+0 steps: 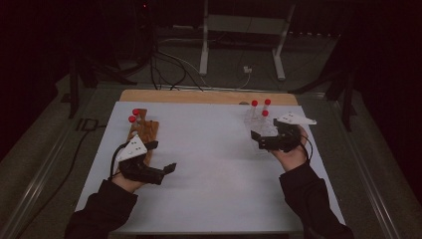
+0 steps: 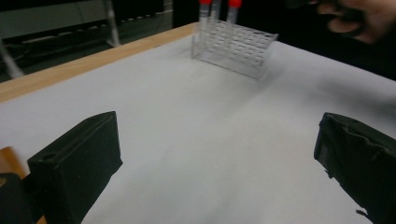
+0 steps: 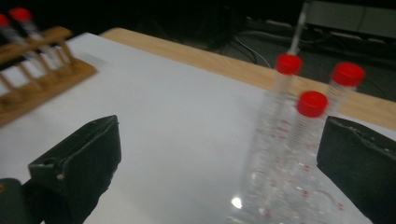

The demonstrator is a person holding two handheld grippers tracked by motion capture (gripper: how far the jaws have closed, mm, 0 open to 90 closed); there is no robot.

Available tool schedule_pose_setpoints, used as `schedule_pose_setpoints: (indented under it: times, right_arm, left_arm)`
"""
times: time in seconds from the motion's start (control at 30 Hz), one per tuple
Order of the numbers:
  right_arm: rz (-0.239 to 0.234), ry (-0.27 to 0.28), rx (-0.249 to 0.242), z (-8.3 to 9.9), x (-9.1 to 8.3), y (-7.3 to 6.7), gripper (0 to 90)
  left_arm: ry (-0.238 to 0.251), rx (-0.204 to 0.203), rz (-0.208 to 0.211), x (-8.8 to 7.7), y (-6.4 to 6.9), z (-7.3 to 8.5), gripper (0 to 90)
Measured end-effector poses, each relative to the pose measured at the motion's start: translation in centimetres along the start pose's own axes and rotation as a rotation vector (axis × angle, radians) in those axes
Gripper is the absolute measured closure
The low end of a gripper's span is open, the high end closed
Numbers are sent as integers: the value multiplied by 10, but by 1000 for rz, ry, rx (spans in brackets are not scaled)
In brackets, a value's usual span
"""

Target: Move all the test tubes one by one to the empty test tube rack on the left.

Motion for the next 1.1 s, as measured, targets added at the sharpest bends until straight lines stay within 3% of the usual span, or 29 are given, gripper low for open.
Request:
schedule_pose_setpoints:
  times: [0.1, 0.2, 0.3, 0.43, 0.5, 0.73, 1.1]
  right_arm:
    - [9, -17, 19, 4, 8, 11, 65]
    - [24, -37, 35, 8, 16, 19, 72]
    - [43, -55, 38, 12, 25, 27, 152]
    - [69, -89, 50, 16, 36, 38, 173]
    - [73, -101, 52, 18, 41, 42, 240]
    - [85, -124, 50, 23, 52, 52, 413]
    - [110, -153, 42, 23, 67, 59, 582]
  left_arm:
    - [-1, 5, 7, 1, 2, 0, 14]
    - [0, 9, 9, 1, 4, 0, 14]
    - [1, 9, 16, 1, 5, 0, 14]
    - [-2, 9, 24, 2, 6, 0, 13]
    - [1, 7, 27, 2, 7, 0, 14]
    - [-1, 10, 35, 3, 8, 1, 14]
    - [-6, 16, 31, 3, 6, 1, 14]
Point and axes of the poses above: each handheld gripper's, and its own axes: x roughly forward along the jaws, z roughly out of its underside, y roughly to its right, the point moved 3 cm from there along x, roughly forward along the jaws, and after that the axes turned 5 degrees about -x, right-handed, at the moved point
